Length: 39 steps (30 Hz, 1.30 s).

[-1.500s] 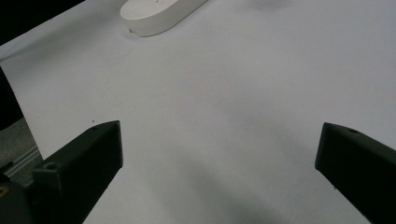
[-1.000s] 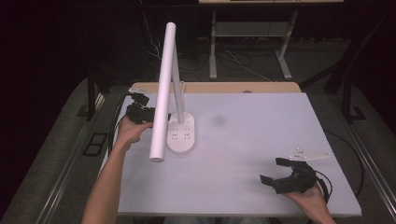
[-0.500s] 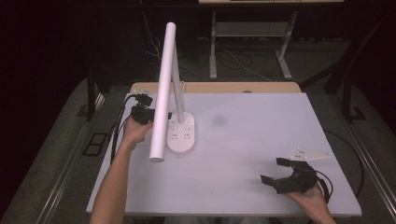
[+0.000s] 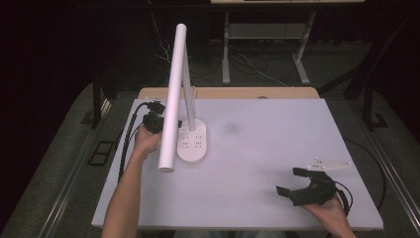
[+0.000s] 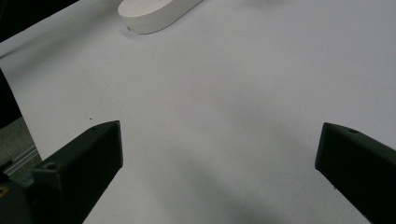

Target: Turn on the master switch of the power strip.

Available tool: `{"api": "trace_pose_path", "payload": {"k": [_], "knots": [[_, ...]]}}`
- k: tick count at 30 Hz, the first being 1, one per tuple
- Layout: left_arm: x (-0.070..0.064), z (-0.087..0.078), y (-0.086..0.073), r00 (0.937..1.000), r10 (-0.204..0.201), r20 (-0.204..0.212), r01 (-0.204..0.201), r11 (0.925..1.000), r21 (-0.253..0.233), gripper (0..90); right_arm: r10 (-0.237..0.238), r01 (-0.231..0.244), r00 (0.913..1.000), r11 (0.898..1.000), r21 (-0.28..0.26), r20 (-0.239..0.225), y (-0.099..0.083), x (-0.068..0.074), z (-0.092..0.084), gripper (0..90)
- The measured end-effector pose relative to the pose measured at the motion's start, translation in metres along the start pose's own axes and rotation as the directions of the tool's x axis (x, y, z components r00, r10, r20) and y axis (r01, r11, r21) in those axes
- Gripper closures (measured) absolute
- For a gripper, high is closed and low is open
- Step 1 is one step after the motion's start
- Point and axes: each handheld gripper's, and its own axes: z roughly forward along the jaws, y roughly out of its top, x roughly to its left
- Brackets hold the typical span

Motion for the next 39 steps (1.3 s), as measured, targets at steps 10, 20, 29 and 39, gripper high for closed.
{"api": "trace_pose_path", "payload": {"k": [10, 20, 29, 39], "knots": [[-0.001, 0.013, -0.003, 0.9999, -0.004, -0.009, 0.005, 0.9998, 0.017, 89.7, -0.005, 0.005, 1.0000, 1.000, 0.003, 0.001, 0.000, 0.000, 0.000, 0.4], [-0.001, 0.025, -0.005, 0.9991, -0.036, -0.023, 0.037, 0.9992, 0.016, 89.8, -0.004, 0.004, 1.0000, 1.000, 0.006, 0.000, 0.000, -0.001, 0.000, 0.4], [0.000, 0.025, -0.006, 0.9986, -0.042, -0.033, 0.042, 0.9991, 0.011, 90.0, -0.014, 0.014, 0.9999, 1.000, 0.004, -0.001, 0.000, -0.001, 0.001, 0.4], [-0.003, 0.026, -0.008, 0.9981, -0.024, -0.057, 0.024, 0.9997, 0.009, 90.0, -0.022, 0.022, 0.9997, 1.000, 0.006, -0.002, 0.000, 0.002, 0.000, 0.4]]}}
